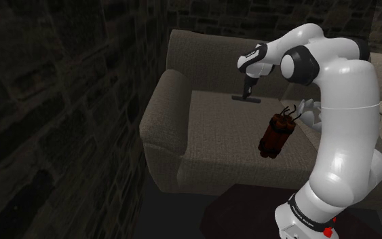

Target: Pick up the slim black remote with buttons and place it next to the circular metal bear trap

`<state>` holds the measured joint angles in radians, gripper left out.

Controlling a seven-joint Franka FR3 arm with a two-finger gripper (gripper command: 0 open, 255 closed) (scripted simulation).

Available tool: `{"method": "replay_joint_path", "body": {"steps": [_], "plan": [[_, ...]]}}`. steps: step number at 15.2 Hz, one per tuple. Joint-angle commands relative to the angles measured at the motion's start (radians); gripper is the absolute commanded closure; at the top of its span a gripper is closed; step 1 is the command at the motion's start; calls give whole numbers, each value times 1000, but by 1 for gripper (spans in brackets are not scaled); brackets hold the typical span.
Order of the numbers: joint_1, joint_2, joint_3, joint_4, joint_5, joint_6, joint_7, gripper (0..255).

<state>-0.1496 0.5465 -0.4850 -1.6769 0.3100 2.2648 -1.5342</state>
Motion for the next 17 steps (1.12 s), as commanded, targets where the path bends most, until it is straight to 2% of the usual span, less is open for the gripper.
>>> {"method": "replay_joint_path", "body": {"steps": [1,17], "plan": [[7,11,3,11,-6,-23,12,255],[24,-77,-31,100,-61,-192,47,255]]}}
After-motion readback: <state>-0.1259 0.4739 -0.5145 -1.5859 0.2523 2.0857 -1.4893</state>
